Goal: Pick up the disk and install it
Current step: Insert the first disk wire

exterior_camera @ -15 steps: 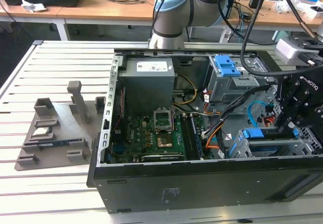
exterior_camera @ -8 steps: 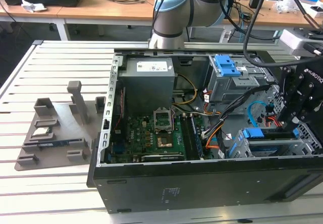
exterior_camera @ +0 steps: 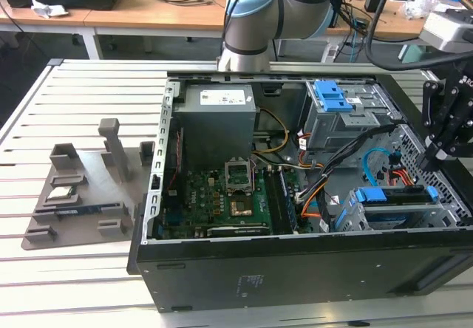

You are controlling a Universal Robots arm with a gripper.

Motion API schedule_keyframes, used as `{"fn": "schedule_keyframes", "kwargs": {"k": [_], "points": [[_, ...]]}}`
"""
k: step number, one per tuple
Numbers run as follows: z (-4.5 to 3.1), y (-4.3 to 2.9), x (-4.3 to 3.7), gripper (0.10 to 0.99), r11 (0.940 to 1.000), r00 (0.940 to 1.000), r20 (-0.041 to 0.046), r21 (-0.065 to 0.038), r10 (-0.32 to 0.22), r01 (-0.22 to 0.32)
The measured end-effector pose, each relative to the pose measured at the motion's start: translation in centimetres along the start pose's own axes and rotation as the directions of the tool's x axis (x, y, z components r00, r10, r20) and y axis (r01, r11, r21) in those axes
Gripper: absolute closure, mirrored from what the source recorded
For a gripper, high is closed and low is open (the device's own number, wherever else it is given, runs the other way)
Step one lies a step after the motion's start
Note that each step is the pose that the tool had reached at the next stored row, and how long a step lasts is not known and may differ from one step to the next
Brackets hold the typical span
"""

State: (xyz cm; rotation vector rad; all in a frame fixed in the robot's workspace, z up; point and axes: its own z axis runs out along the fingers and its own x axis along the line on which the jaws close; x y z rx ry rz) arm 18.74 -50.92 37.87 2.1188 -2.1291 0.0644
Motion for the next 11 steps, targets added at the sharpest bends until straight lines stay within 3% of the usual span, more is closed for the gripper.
{"fn": "schedule_keyframes", "kwargs": {"k": [11], "points": [[-0.25, 0.02, 0.03, 0.980, 1.0000, 1.0000, 0.0000, 0.000, 0.000, 0.000]]}}
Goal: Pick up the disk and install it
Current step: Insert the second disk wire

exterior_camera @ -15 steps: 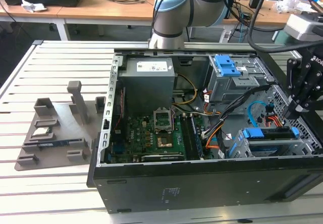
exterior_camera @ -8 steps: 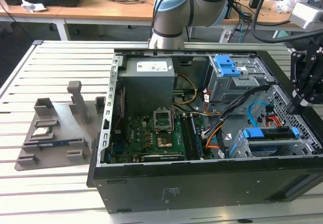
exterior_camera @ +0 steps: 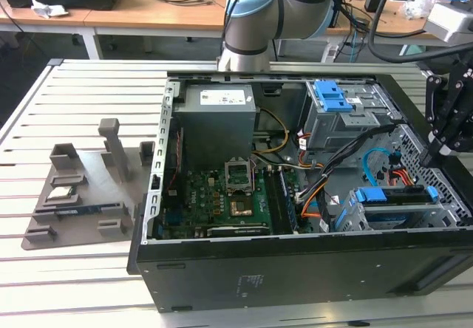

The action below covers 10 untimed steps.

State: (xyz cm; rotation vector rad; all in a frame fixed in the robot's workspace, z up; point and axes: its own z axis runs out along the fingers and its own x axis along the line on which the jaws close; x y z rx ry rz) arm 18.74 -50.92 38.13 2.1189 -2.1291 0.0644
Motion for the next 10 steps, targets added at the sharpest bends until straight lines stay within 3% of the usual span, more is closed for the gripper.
{"fn": "schedule_keyframes", "kwargs": {"k": [4, 5, 6, 10], "points": [[0.00, 0.00, 0.00, 0.980, 1.0000, 1.0000, 0.0000, 0.000, 0.000, 0.000], [0.00, 0.00, 0.00, 0.851, 1.0000, 1.0000, 0.0001, 0.000, 0.000, 0.000], [-0.02, 0.00, 0.00, 0.784, 1.0000, 1.0000, 0.0000, 0.000, 0.000, 0.000], [-0.02, 0.48, -0.91, 0.784, 1.0000, 1.0000, -0.0003, 0.000, 0.000, 0.000]]}}
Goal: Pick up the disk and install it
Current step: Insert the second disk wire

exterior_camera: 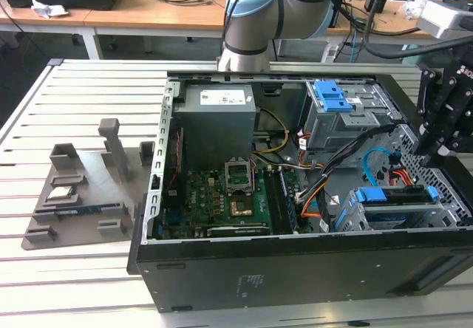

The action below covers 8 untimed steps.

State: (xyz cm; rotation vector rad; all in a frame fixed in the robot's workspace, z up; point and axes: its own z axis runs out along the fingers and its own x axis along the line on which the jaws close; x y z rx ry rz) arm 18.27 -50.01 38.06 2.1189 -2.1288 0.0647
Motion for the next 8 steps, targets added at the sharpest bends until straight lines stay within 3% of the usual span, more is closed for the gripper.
{"fn": "schedule_keyframes", "kwargs": {"k": [2, 5, 8], "points": [[0.24, 1.21, -1.23, 0.784, 1.0000, 1.0000, 0.0002, 0.000, 0.000, 0.000], [0.92, 2.89, -1.33, 0.784, 1.0000, 1.0000, 0.0001, 0.000, -0.003, 0.003], [1.16, 3.27, -1.33, 0.784, 1.0000, 1.0000, -0.0003, 0.001, -0.007, 0.007]]}}
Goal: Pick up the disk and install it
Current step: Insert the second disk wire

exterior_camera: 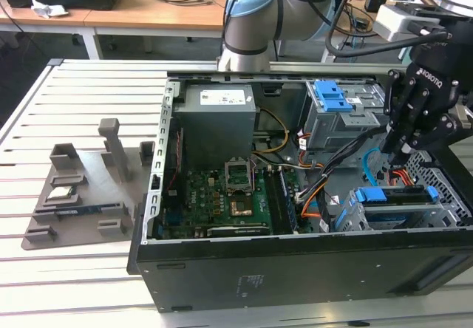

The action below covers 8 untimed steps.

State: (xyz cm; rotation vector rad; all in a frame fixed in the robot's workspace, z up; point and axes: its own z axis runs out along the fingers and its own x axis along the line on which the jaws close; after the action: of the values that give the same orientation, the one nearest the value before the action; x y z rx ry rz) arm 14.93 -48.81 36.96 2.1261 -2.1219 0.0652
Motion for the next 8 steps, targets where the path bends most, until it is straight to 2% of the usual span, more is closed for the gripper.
{"fn": "schedule_keyframes", "kwargs": {"k": [3, 5, 8], "points": [[0.01, 0.00, 0.00, 0.804, 1.0000, 1.0000, 0.0000, 0.000, 0.000, 0.000], [0.01, 0.00, 0.00, 0.925, 1.0000, 1.0000, 0.0001, 0.000, 0.000, 0.000], [0.01, 0.00, 0.00, 0.925, 1.0000, 1.0000, 0.0000, 0.000, 0.000, 0.000]]}}
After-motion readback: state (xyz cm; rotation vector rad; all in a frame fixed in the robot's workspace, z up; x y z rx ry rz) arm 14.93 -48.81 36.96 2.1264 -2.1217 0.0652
